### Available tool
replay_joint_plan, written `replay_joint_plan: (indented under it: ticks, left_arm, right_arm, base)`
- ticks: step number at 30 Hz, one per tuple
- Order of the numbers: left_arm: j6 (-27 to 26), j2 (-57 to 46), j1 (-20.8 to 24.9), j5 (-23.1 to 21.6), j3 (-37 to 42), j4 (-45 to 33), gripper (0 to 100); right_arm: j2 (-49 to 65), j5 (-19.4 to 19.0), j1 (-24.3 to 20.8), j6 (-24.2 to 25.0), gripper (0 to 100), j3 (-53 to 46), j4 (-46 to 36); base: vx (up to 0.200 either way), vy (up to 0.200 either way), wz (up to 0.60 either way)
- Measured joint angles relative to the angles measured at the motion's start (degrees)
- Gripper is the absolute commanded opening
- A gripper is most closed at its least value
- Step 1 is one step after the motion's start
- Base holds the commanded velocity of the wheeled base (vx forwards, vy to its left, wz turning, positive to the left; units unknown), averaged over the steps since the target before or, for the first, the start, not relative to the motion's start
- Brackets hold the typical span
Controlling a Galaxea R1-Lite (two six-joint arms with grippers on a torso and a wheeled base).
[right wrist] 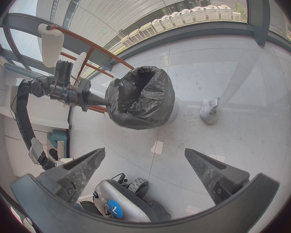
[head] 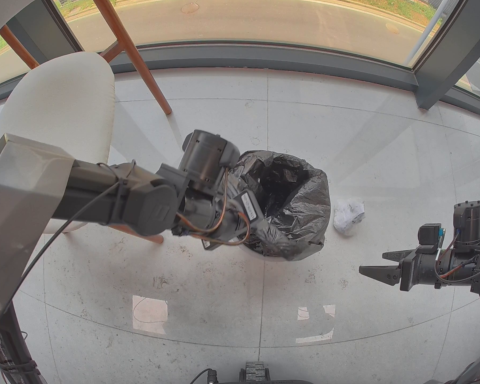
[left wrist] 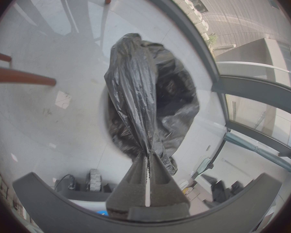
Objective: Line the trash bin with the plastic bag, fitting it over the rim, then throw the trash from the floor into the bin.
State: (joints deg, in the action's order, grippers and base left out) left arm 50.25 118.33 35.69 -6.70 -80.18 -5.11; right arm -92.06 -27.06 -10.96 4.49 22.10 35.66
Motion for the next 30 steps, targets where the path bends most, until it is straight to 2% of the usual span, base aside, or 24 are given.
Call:
replay_joint_plan:
  ticks: [6,9,13,19,24,30]
  left_arm:
    - [-0.09,-2.93,0.55,-0.02,13.81,4.24,0]
    - [-0.88,-3.95,0.63,0.01,20.61,10.83,0]
    - [-2.08,-4.45,0.16,0.06,24.87,14.21,0]
    - [-2.41,-5.02,-0.3,0.06,26.73,16.79,0]
    - [-2.35,-6.23,-0.28,0.09,26.34,22.17,0]
    - [-2.22,-5.29,-0.11,0.0,24.5,22.81,0]
  right_arm:
    - [0.0,0.02,0.05,0.0,100,-0.02,0.0]
    - [0.02,0.02,0.11,0.0,100,-0.09,0.0]
    - [0.02,0.0,0.13,-0.02,100,-0.13,0.0]
    - [0.15,0.07,0.6,0.05,100,-0.39,0.02]
    - [0.26,0.0,1.76,0.05,100,-1.51,0.02]
    - [0.37,0.0,2.04,0.02,100,-2.34,0.02]
  base:
    - [0.0,0.0,0.0]
    - [0.0,0.0,0.0]
    - [0.0,0.0,0.0]
    - [0.0,0.0,0.0]
    - [0.0,0.0,0.0]
    - [0.0,0.0,0.0]
